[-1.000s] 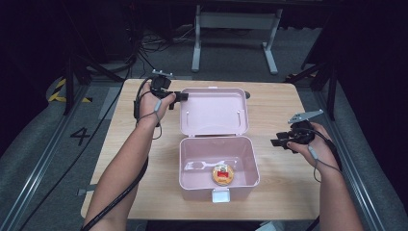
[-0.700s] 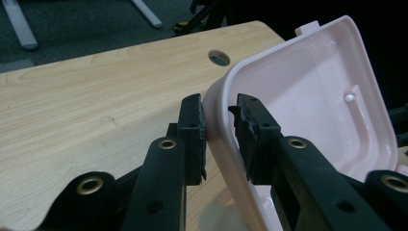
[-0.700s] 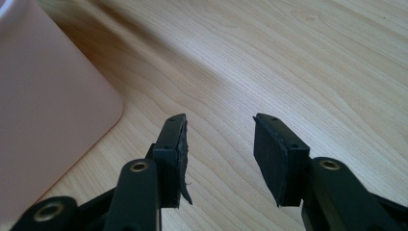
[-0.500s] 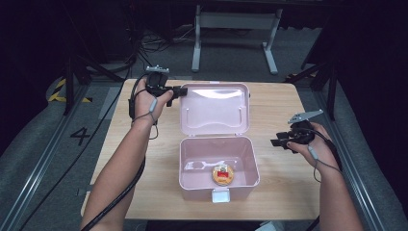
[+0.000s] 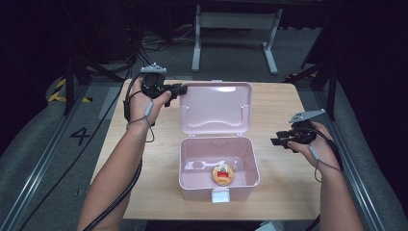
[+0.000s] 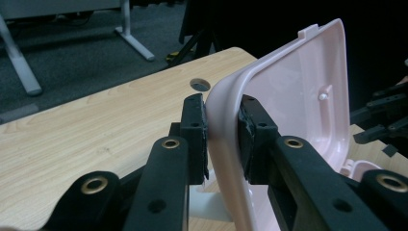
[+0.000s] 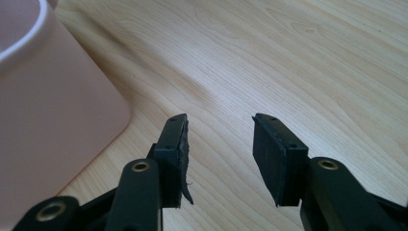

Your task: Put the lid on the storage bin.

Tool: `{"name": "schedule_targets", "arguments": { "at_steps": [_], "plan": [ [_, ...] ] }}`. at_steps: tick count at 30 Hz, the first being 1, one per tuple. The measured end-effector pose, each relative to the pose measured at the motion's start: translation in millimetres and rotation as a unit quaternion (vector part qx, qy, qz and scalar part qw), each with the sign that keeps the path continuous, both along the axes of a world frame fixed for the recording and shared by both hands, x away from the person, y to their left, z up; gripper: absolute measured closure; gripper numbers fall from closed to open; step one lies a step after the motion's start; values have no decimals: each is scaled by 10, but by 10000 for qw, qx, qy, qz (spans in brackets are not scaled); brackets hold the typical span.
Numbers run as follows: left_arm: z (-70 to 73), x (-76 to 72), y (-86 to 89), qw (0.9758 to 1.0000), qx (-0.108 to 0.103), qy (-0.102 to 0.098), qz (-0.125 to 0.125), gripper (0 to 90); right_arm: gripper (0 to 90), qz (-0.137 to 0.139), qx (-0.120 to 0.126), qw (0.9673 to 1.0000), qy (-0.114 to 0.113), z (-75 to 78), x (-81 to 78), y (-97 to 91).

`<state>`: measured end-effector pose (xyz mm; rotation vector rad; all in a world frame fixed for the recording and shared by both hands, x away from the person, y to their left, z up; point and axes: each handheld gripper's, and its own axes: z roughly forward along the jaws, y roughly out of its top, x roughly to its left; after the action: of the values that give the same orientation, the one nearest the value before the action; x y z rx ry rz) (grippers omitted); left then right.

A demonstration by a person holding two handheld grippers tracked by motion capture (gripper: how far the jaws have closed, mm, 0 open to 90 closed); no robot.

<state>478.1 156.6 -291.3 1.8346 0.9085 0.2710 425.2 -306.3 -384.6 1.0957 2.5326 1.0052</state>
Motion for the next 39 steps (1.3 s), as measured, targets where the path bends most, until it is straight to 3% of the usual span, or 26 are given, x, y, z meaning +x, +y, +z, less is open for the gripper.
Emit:
{"name": "schedule_targets", "arguments": {
  "at_steps": [5, 15, 22, 25, 32, 39],
  "plan": [
    [83, -129, 13, 9998, -18, -154, -110, 755, 576, 11, 24, 10000, 17, 11, -8, -1],
    [230, -375, -10, 9983, 235, -447, -301, 734, 585, 30, 102, 9999, 15, 46, -31, 16],
    [262, -462, 23, 9983, 91, -346, -456, 695, 586, 51, 145, 9999, 3, 67, -44, 17],
    [255, -502, 54, 9982, 2, -162, -581, 687, 585, 56, 154, 9999, 6, 69, -47, 19],
    [224, -591, 63, 9975, 81, -29, -701, 685, 585, 91, 158, 9998, 34, 71, -51, 30],
    [205, -675, 74, 9966, 98, -58, -812, 664, 619, 158, 208, 9996, 147, 81, -71, 59]
  ]
}}
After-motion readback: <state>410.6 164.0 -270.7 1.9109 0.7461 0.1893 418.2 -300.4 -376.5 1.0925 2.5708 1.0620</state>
